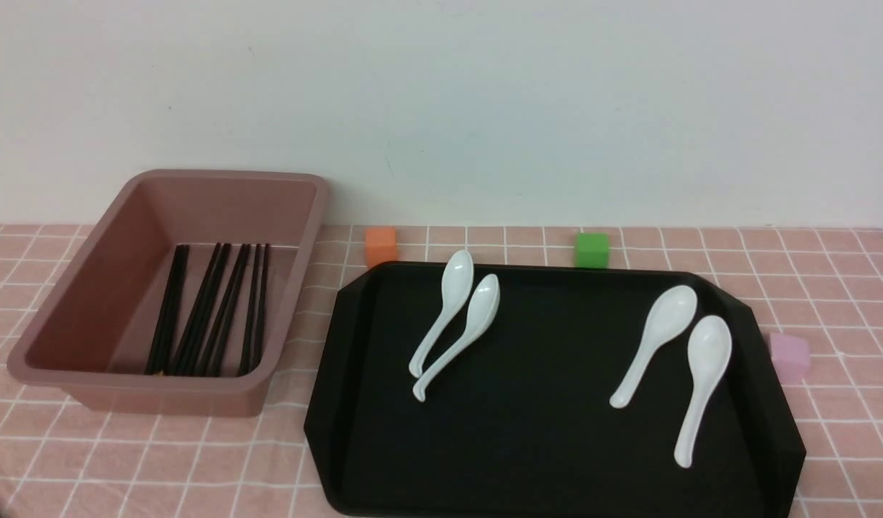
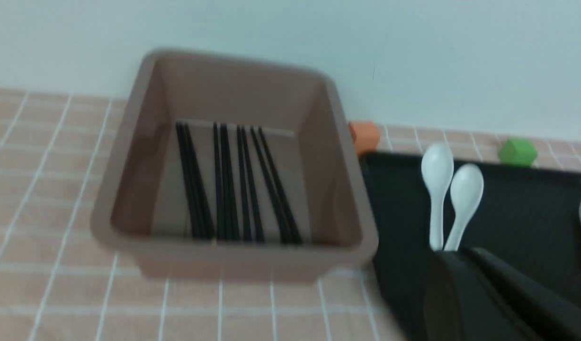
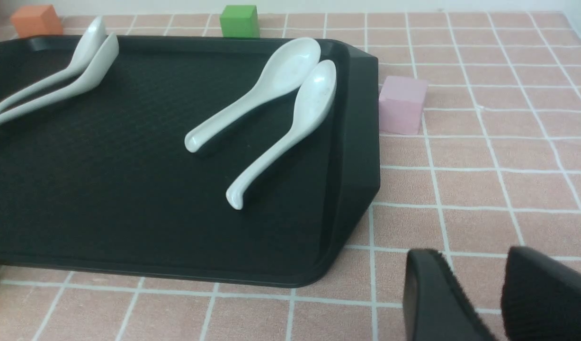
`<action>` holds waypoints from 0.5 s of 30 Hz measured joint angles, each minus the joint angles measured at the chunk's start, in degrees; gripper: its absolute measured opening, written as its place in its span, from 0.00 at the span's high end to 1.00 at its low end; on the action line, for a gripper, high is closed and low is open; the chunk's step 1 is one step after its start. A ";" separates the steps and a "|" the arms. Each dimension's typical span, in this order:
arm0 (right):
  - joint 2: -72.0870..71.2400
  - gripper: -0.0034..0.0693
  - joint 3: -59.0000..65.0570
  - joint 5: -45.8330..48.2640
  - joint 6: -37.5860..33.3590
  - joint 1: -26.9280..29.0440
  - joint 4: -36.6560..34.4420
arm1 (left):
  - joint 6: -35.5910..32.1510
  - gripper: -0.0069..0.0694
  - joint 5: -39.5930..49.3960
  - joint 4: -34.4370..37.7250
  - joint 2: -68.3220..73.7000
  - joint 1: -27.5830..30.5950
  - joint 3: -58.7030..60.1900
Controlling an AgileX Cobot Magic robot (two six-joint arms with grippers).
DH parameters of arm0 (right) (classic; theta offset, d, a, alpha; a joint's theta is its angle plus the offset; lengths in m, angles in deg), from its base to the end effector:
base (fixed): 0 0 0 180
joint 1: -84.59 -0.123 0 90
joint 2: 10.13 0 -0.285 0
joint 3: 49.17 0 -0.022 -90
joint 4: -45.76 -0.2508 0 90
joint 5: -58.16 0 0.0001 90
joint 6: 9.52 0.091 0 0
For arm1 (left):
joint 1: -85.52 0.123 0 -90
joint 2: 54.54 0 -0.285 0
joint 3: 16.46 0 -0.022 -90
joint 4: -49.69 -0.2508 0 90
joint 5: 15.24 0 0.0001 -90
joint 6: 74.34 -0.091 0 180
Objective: On pink tablecloth take chopsticks from black tray and put them in box.
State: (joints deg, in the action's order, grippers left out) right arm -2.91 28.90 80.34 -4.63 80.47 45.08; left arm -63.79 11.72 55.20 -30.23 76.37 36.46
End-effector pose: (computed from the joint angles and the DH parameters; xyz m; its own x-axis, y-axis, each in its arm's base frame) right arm 0.0520 0.0042 0.1739 -0.3053 0.0744 -0.9493 -0.0470 0.9945 0.0931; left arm 0.0667 -0.0148 0.2950 -0.2850 -0.2239 -0.9320 0.1292 0.9545 -0.2688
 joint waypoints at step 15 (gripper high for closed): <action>0.00 0.62 0.00 0.00 0.00 0.00 0.00 | 0.00 0.93 0.60 1.15 -9.77 0.00 8.61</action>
State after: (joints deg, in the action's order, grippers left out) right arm -2.91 28.90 80.34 -4.63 80.47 45.08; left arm -63.79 12.32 56.36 -40.00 76.37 45.07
